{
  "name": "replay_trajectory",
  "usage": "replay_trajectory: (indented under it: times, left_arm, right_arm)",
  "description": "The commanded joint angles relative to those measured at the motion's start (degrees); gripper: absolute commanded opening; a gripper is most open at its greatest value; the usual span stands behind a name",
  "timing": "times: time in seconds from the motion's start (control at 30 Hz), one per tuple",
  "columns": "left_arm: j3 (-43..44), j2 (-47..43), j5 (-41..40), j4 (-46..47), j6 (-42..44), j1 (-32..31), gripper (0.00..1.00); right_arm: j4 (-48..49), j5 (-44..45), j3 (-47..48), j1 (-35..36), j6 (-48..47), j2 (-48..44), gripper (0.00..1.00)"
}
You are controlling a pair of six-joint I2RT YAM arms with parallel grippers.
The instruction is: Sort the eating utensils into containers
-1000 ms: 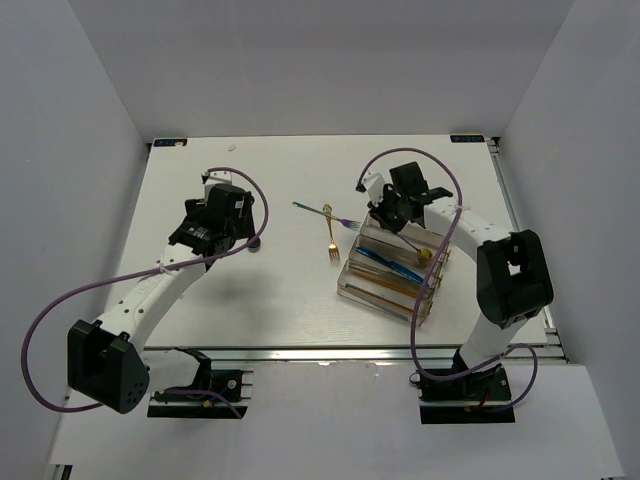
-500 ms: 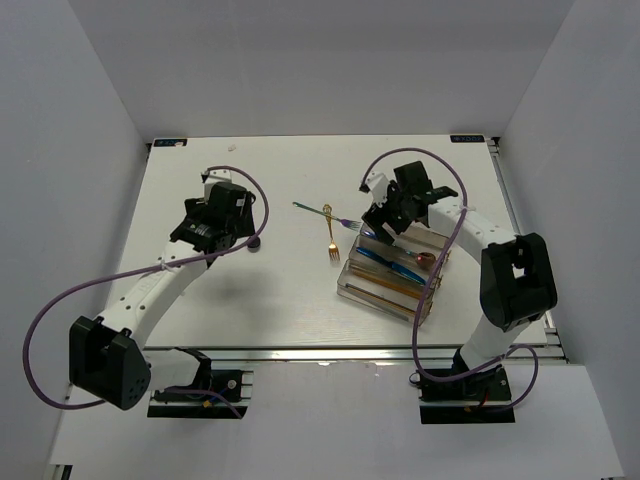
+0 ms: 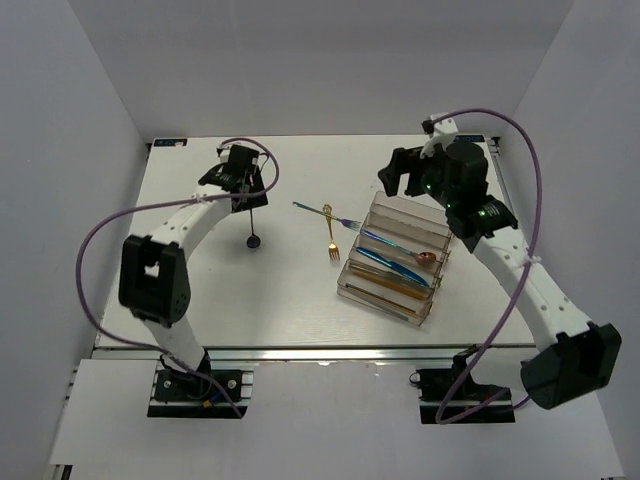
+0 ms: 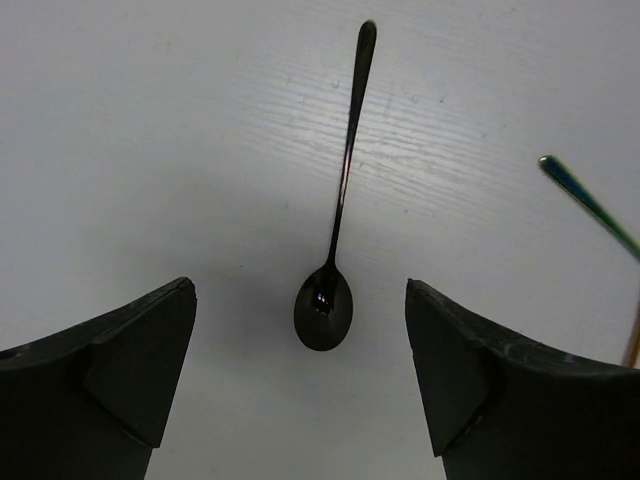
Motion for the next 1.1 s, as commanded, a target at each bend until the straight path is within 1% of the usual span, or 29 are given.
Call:
replay_trajectory:
  times: [0.0,0.03,0.07,0.1,0.13,0.17,0.2,0.23,0.27,0.3,0.33,0.37,0.4,0.47,0.5,0.53,0.63,0.83,0.97,1.0,1.07]
  left_arm:
    - [5.8,8.9,4.0,-2.8,2.0,1.7,0.92]
    - [9.3,11.3,4.2,-3.7,2.6,1.9,0.90]
    - [11.3,15.8,4.6,-4.8,3.6,2.4,0.86]
    - [13.8,17.8,5.3,-5.9,3.9,2.9,0.84]
    - [14.6,19.2,6.0,-6.1,4.1,3.4,0.80]
    - [15.3,21.3,6.8,-6.5,4.0,4.6,0.78]
    - [15.8,21.9,7.6,-6.5,4.1,4.9,0.77]
    - [16.0,22.4,8.7,-6.2,4.8,5.3,0.77]
    - [16.1,23.1,10.6,-5.8,5.0,5.8,0.75]
    - [16.3,23.5,11.4,-5.8,5.3,5.9,0.72]
    - [16.7,24.0,12.0,-5.8,5.8,6.0,0.70]
    - [17.0,24.6,12.6,-6.0,5.9,6.0,0.67]
    - [17.1,25.6,13.4,-6.2,6.0,5.9,0.61]
    - [16.7,26.5,13.8,-6.1,6.0,6.0,0.60]
    - [16.3,27.2,14.4,-5.7,6.1,6.0,0.58]
    - [16.1,27.6,14.9,-5.8,5.9,5.9,0.53]
    - [14.3,27.9,15.1,-5.2,4.9,5.9,0.43]
    - [8.5,27.0,15.7,-2.2,3.0,5.6,0.43]
    - [3.3,25.6,15.9,0.7,0.7,5.1,0.27]
    - [2.0,25.1,15.6,1.4,0.1,4.9,0.19]
    - [-2.0,23.5,14.9,3.1,-1.6,3.9,0.10]
  right_arm:
    - [0.2,2.8,-4.5,0.6,8.7,-5.8,0.89]
    - [3.6,1.7,-6.5,0.6,9.8,-8.1,0.89]
    - [6.4,-3.3,-8.9,0.6,12.9,-12.8,0.89]
    - [8.7,-6.7,-14.4,0.6,13.5,-15.3,0.89]
    - [16.8,-10.6,-18.1,0.6,13.3,-20.4,0.89]
    - [20.9,-15.4,-21.8,0.6,13.1,-22.9,0.89]
    - [23.7,-16.3,-25.7,0.6,14.5,-24.5,0.89]
    - [21.3,-16.9,-25.1,0.6,15.3,-25.3,0.89]
    - [17.5,-17.6,-21.1,0.6,14.0,-24.6,0.85]
    - [13.6,-17.9,-21.1,0.6,13.3,-23.3,0.82]
    - [7.9,-17.8,-17.6,0.6,12.4,-21.2,0.79]
    - [6.8,-17.6,-16.9,0.7,11.9,-20.3,0.77]
    - [6.5,-17.3,-16.6,0.7,11.5,-19.7,0.76]
    - [7.2,-16.8,-17.5,0.7,11.9,-20.0,0.75]
    - [7.8,-17.1,-17.9,0.7,12.0,-20.2,0.75]
    - [8.3,-17.3,-18.6,0.7,12.4,-20.7,0.75]
    - [8.7,-17.1,-18.6,0.7,12.5,-21.0,0.74]
    - [8.4,-17.2,-18.1,0.7,12.5,-20.9,0.74]
    - [8.8,-18.0,-18.4,0.7,12.7,-21.2,0.74]
    - [8.9,-18.0,-18.7,0.7,12.8,-21.4,0.74]
    - [9.2,-18.6,-19.0,0.7,12.9,-21.7,0.74]
